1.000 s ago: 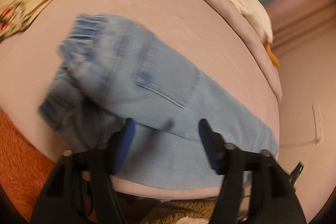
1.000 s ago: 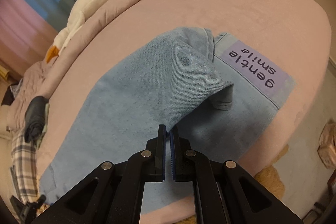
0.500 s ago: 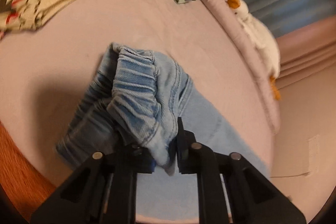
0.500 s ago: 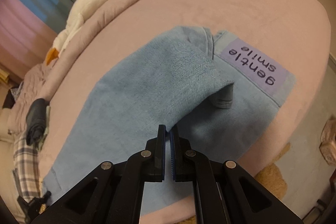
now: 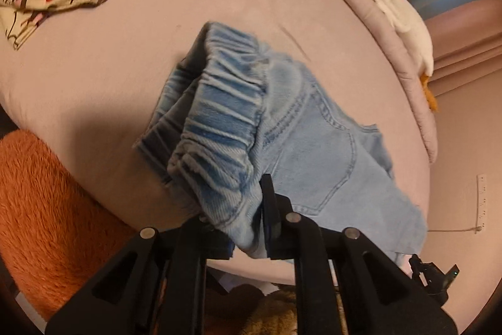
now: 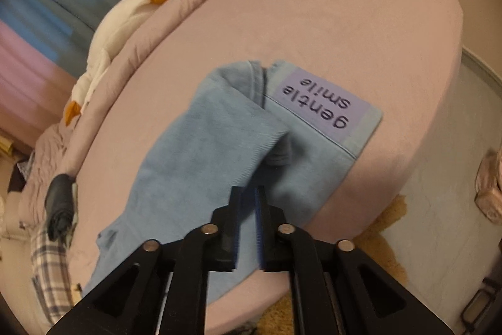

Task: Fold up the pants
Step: 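Lift both hems and fold the legs over onto the waistband with both tools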

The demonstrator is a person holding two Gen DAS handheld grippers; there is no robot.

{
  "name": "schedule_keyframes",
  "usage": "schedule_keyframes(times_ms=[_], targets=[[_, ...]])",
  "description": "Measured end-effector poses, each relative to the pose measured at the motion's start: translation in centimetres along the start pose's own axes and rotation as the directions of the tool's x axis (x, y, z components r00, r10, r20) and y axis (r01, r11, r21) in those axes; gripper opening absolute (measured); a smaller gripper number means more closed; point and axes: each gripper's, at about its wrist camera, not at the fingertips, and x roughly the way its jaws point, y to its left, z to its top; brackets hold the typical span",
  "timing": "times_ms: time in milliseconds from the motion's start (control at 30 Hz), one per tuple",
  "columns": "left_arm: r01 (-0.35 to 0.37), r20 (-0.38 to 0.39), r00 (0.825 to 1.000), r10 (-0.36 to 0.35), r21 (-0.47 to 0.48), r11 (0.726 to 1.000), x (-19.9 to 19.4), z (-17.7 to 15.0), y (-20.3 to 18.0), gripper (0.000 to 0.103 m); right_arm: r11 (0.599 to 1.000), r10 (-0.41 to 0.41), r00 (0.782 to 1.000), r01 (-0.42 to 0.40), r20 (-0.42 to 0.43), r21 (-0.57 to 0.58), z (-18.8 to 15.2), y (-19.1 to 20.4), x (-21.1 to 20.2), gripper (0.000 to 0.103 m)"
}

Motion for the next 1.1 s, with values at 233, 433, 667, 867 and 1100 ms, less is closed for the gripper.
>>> schedule_keyframes(times_ms=[233, 433, 667, 867, 1100], targets=[[-0.022, -0.014, 1.0, 0.022, 0.01, 1.0, 0.6, 0.9, -0.1, 0.017, 0.98, 0.157, 0.988, -0.156, 0.005, 0.121, 2.1, -2.3, 1.0, 0.053], [-0.003, -0.027, 1.0, 0.002, -0.007, 1.0, 0.7, 1.2, 0.3, 0.017, 0.922, 0.345, 0.937, -0.325, -0.063, 0.212, 3.8, -1.4, 4.0, 0.053], [-0.01, -0.015, 1.0, 0.011, 0.027, 1.0, 0.6, 1.7, 0.0, 0.016, 0.917, 0.347, 0.936, -0.351, 0.057, 0.189, 7.8, 0.6, 2.6, 0.028], [-0.012, -0.023, 1.0, 0.013, 0.04, 0.999, 0.7, 1.8, 0.1, 0.016, 0.978, 0.199, 0.963, -0.208, 0.181, 0.031, 7.6, 2.7, -0.9, 0.007], [-0.009, -0.047, 0.999, 0.011, 0.043, 0.999, 0.6, 1.6, 0.9, 0.017, 0.998, -0.063, 0.989, 0.063, 0.134, 0.004, 5.0, -0.7, 1.3, 0.006]])
